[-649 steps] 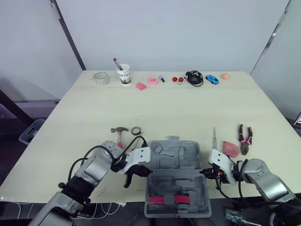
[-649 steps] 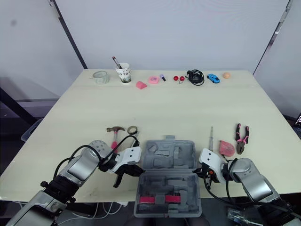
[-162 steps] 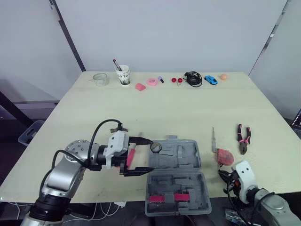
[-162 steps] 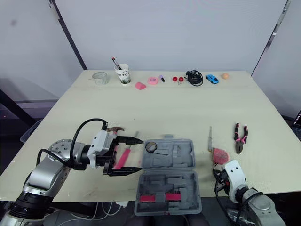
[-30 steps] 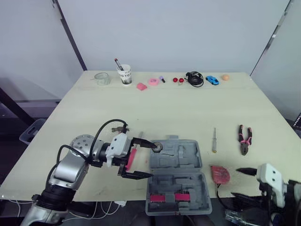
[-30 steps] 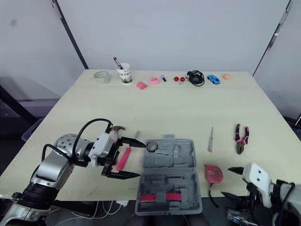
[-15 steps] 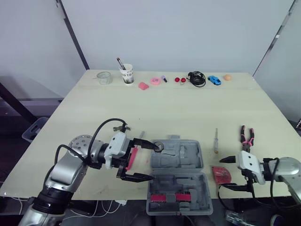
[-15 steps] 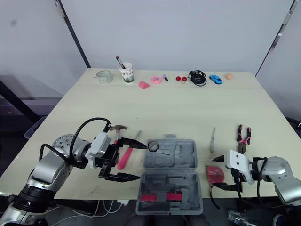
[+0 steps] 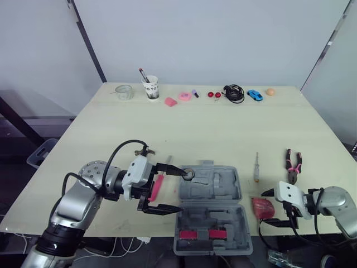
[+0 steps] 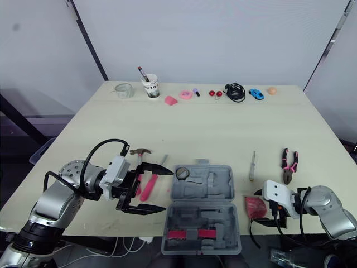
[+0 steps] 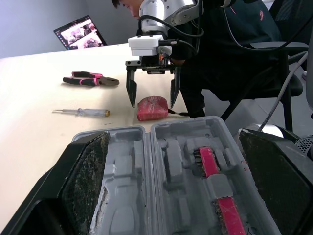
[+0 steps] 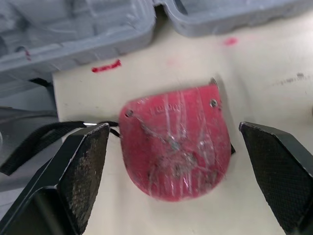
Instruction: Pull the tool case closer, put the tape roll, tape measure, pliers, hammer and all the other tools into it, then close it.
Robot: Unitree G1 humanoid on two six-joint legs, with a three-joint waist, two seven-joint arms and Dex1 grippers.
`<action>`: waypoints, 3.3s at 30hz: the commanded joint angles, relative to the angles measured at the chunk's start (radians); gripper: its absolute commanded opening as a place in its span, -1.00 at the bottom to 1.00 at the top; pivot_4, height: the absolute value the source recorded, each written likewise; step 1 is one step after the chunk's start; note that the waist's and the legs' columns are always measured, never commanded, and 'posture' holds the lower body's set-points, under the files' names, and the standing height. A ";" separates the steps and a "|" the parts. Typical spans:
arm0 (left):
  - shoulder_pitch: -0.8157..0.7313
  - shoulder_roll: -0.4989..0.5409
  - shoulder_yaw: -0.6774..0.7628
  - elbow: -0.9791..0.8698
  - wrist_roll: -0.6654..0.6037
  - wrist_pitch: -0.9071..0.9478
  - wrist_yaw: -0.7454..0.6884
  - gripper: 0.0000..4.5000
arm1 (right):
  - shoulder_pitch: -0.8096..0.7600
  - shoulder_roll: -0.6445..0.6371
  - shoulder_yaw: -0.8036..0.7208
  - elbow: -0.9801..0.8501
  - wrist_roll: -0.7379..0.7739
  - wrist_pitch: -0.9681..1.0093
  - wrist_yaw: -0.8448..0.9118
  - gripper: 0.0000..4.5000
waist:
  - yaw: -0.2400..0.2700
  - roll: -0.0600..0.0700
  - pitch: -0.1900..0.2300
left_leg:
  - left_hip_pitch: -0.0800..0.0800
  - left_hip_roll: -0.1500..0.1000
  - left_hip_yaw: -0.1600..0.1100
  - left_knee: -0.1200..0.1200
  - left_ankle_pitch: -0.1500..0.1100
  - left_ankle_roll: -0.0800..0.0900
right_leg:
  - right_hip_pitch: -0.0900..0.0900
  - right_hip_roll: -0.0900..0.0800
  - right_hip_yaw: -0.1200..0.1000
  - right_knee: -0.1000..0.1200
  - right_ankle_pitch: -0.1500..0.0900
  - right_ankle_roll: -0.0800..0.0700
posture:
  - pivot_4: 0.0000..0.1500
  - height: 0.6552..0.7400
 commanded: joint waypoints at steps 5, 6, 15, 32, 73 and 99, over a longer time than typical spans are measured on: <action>-0.021 0.006 0.014 0.004 -0.005 -0.014 -0.006 1.00 | 0.000 -0.006 -0.002 -0.007 -0.020 0.003 -0.018 0.99 | 0.000 0.000 0.000 | 0.000 0.000 0.000 0.000 0.000 0.000 | 0.000 0.000 0.000 0.000 0.000 0.000 | 1.00 1.00; -0.024 0.006 0.015 0.008 -0.005 -0.015 -0.008 1.00 | 0.000 -0.004 -0.002 -0.004 -0.021 -0.001 -0.019 0.99 | 0.000 0.000 0.000 | 0.000 0.000 0.000 0.000 0.000 0.000 | 0.000 0.000 0.000 0.000 0.000 0.000 | 1.00 1.00; -0.030 0.003 0.008 0.017 0.001 -0.025 -0.008 1.00 | -0.009 0.014 0.026 0.040 -0.034 -0.039 0.002 0.99 | -0.001 0.000 0.000 | 0.000 0.000 0.000 0.000 0.000 0.000 | 0.000 0.000 0.000 0.000 0.000 0.000 | 1.00 1.00; -0.022 0.000 0.003 0.023 0.015 -0.040 -0.003 1.00 | -0.043 0.035 0.043 0.170 -0.065 -0.194 0.012 0.38 | -0.002 -0.001 0.000 | 0.001 0.000 0.000 0.000 0.000 0.000 | 0.000 0.000 0.000 0.000 0.000 0.000 | 1.00 1.00; 0.087 -0.021 0.117 -0.045 -0.020 0.020 0.211 1.00 | -0.475 -0.001 0.235 -0.308 -0.264 0.641 -0.033 0.38 | -0.011 0.003 0.003 | 0.000 0.001 -0.001 0.000 0.000 0.000 | -0.001 0.000 -0.001 0.001 0.000 0.000 | 1.00 1.00; 0.186 0.028 0.208 -0.044 -0.005 0.013 0.239 1.00 | -0.749 0.281 0.619 -0.080 -0.396 0.809 -0.085 0.38 | -0.026 0.003 0.003 | -0.002 0.000 -0.001 -0.001 0.000 0.000 | -0.002 -0.002 -0.003 0.000 0.000 0.000 | 1.00 1.00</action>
